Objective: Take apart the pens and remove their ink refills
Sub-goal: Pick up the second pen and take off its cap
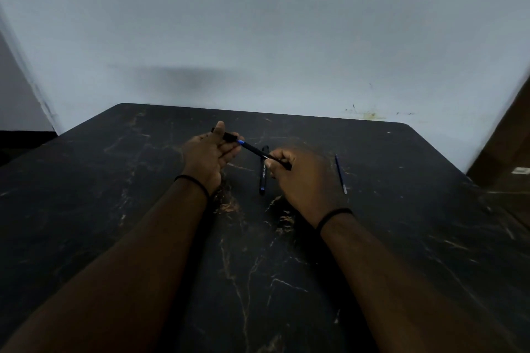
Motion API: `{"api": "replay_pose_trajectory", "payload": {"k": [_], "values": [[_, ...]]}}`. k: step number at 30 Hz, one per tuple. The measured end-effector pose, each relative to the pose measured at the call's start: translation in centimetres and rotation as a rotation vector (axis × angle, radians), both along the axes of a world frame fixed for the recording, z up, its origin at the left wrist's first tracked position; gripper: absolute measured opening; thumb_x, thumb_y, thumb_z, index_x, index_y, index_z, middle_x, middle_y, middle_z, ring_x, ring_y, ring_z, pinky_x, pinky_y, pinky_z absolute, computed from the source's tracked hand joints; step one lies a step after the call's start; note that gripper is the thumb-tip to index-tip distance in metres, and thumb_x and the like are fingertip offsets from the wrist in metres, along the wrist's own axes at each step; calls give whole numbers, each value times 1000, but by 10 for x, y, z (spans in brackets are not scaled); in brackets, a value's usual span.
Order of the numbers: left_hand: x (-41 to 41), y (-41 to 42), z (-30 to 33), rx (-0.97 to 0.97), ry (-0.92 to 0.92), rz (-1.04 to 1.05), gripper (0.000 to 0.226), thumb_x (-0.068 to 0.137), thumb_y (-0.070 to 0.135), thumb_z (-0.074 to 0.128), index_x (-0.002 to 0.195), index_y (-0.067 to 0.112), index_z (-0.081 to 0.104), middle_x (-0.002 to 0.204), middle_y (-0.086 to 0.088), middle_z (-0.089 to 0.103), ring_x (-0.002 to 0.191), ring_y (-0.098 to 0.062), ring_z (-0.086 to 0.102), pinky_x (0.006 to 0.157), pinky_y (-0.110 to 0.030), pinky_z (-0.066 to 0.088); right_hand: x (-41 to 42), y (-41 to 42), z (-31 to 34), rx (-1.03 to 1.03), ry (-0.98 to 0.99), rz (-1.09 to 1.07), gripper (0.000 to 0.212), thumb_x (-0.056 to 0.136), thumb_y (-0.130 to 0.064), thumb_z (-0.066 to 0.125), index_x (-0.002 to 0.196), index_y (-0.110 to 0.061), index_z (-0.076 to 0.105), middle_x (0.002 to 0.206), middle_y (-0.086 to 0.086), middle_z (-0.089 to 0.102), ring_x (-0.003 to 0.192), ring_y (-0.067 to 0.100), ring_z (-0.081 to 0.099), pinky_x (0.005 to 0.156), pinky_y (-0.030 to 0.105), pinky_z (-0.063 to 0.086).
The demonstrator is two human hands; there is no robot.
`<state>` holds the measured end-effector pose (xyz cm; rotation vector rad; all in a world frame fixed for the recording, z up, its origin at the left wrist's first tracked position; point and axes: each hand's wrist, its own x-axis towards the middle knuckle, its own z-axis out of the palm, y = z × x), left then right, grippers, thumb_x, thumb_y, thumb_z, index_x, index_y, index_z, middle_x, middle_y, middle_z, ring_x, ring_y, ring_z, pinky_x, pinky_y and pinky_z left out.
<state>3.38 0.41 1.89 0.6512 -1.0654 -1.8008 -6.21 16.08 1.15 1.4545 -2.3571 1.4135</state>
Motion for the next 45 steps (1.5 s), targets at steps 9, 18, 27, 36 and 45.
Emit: {"api": "replay_pose_trajectory", "payload": {"k": [9, 18, 27, 36, 45], "values": [[2, 11, 5, -106, -102, -64, 13, 94, 23, 64, 99, 12, 57, 95, -17, 71, 74, -20, 74, 63, -30, 61, 4, 7, 8, 18, 39, -16, 14, 94, -32, 64, 90, -21, 72, 78, -3, 70, 75, 13, 63, 70, 31, 52], [2, 25, 8, -238, -225, -87, 29, 101, 28, 50, 108, 3, 64, 95, -20, 72, 67, -18, 73, 57, -25, 59, 4, 6, 8, 8, 7, -42, 15, 93, -35, 63, 89, -23, 72, 77, -6, 70, 73, 8, 64, 70, 29, 52], [2, 27, 8, -247, -222, -133, 23, 100, 24, 53, 96, 5, 65, 89, -19, 73, 66, -18, 74, 55, -24, 58, 3, 1, 3, -37, -82, -26, 17, 94, -31, 62, 82, -22, 71, 66, -4, 65, 61, 9, 59, 55, 27, 43], [1, 27, 7, -232, -187, -153, 21, 100, 22, 53, 92, 6, 64, 83, -16, 73, 64, -18, 74, 54, -23, 58, 3, -5, 1, -127, -162, -27, 14, 92, -20, 67, 82, -17, 77, 62, -4, 65, 55, 4, 52, 56, 25, 43], [-4, 26, 2, -220, -190, -178, 19, 99, 22, 54, 91, 7, 63, 70, -7, 76, 64, -19, 74, 52, -24, 58, 1, -7, 0, -115, -136, -79, 14, 91, -19, 69, 84, -11, 78, 65, 7, 70, 52, 8, 52, 54, 28, 43]]}}
